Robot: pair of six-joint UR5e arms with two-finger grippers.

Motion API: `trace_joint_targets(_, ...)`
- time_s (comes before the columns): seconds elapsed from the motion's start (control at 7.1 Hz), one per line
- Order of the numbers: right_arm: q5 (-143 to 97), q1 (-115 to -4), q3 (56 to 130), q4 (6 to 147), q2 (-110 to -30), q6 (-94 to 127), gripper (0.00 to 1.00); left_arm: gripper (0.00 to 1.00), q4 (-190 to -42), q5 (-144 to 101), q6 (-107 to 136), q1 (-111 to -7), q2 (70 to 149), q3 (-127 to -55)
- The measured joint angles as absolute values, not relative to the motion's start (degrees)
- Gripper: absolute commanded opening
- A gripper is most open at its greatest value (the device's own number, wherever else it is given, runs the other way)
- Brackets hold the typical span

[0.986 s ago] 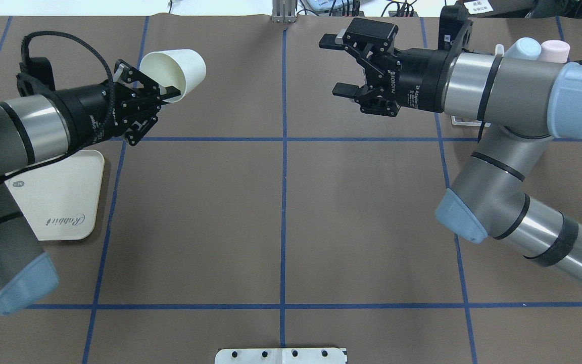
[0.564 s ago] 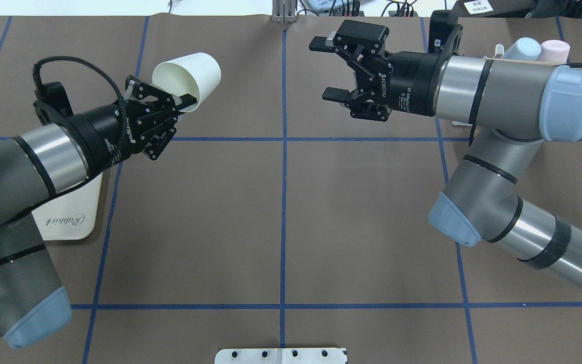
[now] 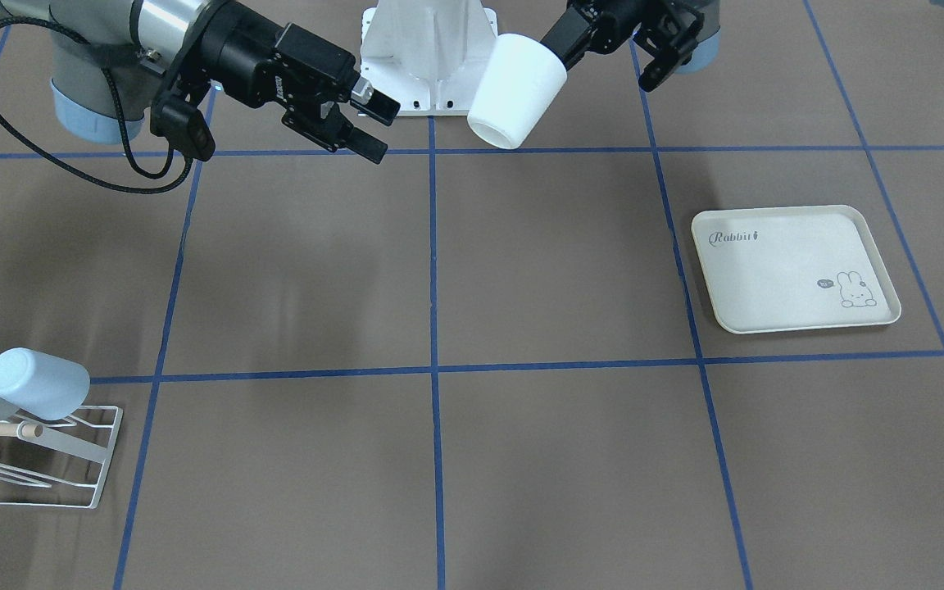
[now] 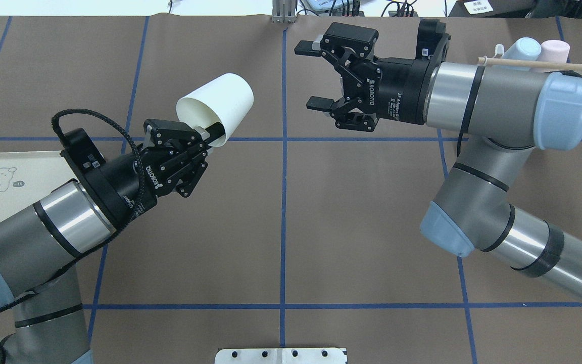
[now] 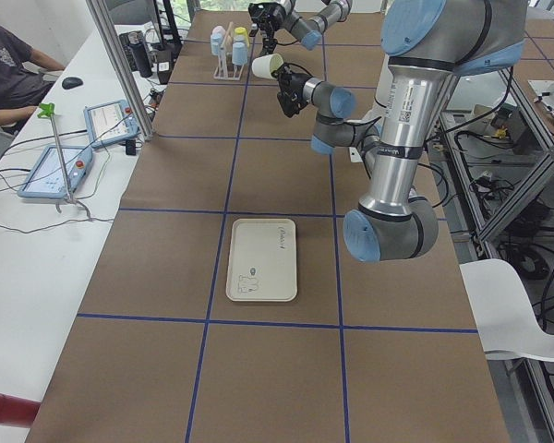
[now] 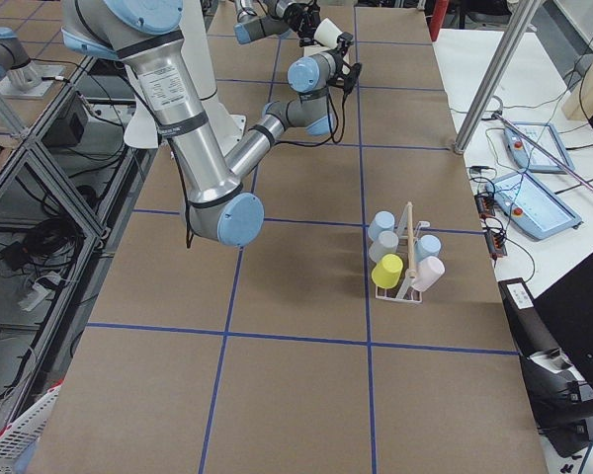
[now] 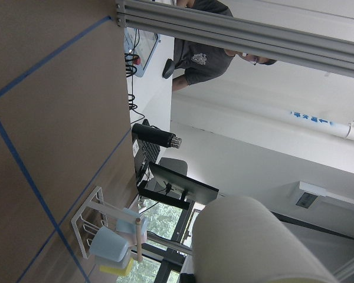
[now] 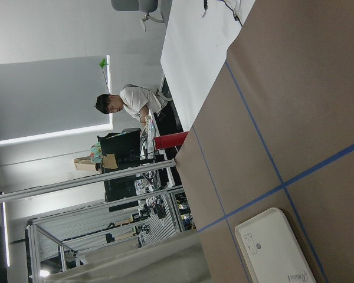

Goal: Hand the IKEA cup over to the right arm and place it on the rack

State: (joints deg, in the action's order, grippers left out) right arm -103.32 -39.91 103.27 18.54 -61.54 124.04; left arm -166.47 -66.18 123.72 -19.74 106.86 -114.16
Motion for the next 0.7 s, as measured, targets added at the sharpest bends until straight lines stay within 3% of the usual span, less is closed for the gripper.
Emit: trace_joint_targets(0.7,-102.50,-38.24,103.16,18.55,-61.00,123.72,1.00,0.00,-166.17,-65.90,120.34,-17.89,111.91,-111.47)
